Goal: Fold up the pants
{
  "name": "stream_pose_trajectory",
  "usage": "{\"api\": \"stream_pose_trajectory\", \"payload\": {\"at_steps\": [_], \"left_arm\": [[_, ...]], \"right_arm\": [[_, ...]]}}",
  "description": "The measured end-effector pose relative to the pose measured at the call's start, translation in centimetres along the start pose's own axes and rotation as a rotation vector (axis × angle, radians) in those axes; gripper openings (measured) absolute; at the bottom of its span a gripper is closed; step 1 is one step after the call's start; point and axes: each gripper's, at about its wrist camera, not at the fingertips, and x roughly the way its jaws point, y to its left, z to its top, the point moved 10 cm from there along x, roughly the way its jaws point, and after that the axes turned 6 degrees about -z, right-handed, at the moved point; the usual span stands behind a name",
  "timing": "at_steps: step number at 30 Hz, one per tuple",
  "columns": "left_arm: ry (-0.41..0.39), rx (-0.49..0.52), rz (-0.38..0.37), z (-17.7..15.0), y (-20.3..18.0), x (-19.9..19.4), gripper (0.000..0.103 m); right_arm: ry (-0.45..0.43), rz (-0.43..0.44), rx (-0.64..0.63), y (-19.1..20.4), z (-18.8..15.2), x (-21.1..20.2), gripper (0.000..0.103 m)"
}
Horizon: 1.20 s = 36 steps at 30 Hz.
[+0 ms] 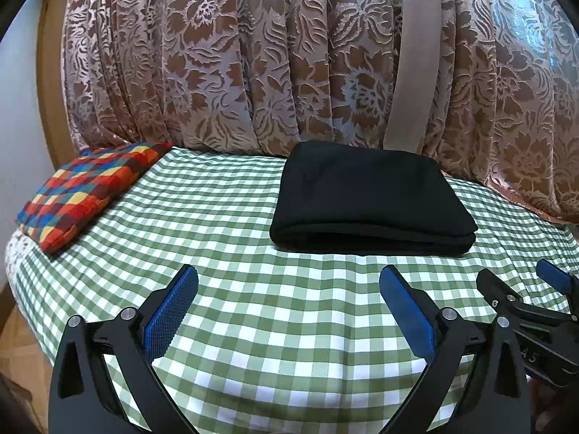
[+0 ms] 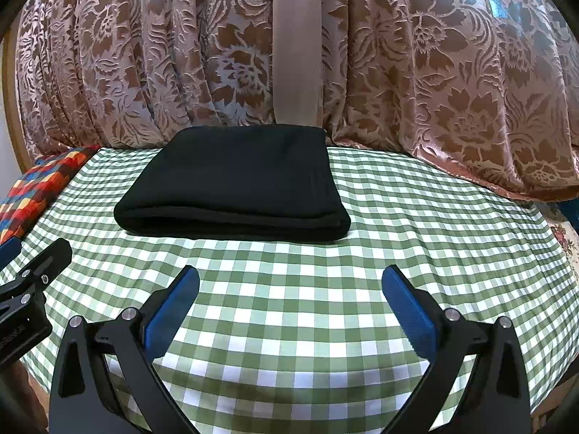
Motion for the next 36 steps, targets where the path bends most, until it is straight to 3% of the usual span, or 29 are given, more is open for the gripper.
{"api": "stream_pose_trajectory", "payload": {"at_steps": [36], "left_arm": [[-0.021,0.006,-0.008,0.3,0.0,-1.3,0.099]], "right_arm": [[-0.015,0.008,0.004,0.3,0.1,-0.6,0.101]]}}
